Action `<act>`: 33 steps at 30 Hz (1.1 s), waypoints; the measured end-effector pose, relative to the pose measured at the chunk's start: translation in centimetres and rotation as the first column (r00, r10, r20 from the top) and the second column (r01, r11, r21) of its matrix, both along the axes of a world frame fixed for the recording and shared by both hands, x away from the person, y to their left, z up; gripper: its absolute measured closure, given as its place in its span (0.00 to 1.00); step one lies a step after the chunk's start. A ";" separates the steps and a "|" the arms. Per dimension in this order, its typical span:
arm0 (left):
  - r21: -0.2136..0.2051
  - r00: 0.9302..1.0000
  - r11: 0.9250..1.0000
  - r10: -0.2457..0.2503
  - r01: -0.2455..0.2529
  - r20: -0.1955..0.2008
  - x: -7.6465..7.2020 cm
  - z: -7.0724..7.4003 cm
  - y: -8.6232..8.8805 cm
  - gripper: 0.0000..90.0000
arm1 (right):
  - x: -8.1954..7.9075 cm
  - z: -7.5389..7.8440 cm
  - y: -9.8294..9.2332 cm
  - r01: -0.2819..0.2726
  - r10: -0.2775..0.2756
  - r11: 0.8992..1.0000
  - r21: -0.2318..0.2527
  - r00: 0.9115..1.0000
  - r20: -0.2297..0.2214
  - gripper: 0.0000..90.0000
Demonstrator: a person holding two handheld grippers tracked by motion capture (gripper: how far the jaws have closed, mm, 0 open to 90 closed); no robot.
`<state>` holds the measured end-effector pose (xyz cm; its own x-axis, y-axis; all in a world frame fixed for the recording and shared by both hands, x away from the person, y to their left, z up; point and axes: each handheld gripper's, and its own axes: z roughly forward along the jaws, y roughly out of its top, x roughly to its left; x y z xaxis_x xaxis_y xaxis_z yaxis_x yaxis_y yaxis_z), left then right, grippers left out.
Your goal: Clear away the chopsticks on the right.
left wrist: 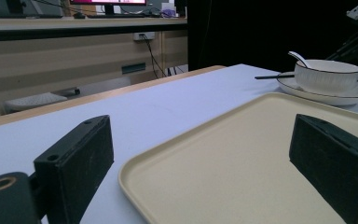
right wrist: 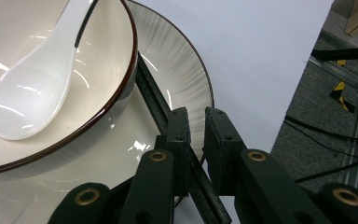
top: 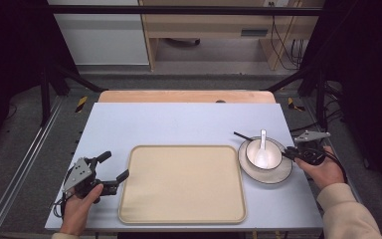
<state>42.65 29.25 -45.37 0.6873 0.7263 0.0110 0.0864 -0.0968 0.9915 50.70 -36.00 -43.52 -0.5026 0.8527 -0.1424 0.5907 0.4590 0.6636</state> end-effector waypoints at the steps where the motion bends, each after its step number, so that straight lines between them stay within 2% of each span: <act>1: 0.000 1.000 1.000 0.000 0.000 0.000 0.0 0.0 0.0 0.07 | 0.0 -0.1 0.0 -0.003 0.003 1.000 0.004 1.000 0.003 0.89; 8: 0.006 1.000 1.000 -0.006 0.006 -0.003 0.1 -0.1 0.0 0.07 | 0.4 -0.2 0.0 -0.014 0.014 1.000 0.012 1.000 0.006 0.89; 14: 0.007 1.000 1.000 -0.009 0.009 -0.005 0.1 -0.1 -0.1 0.07 | 0.8 -0.7 0.3 -0.039 0.039 0.999 0.002 0.999 -0.024 0.88; 21: 0.007 1.000 1.000 -0.006 0.006 -0.007 0.1 -0.1 -0.1 0.07 | 1.2 -0.9 0.4 -0.054 0.054 0.999 0.006 0.998 -0.021 0.93; 25: 0.006 1.000 1.000 -0.006 0.006 -0.006 0.1 -0.1 -0.1 0.07 | 1.1 -0.9 0.6 -0.042 0.043 0.999 0.013 0.999 -0.025 0.95; 29: 0.006 1.000 1.000 -0.003 0.003 -0.004 0.1 -0.1 0.0 0.07 | 0.9 -0.8 0.8 -0.029 0.029 0.999 0.018 1.000 -0.006 0.95; 33: 0.005 1.000 1.000 -0.001 0.001 -0.001 0.1 -0.1 0.1 0.07 | 0.6 -0.2 0.6 0.001 -0.002 0.999 0.045 1.000 0.025 0.95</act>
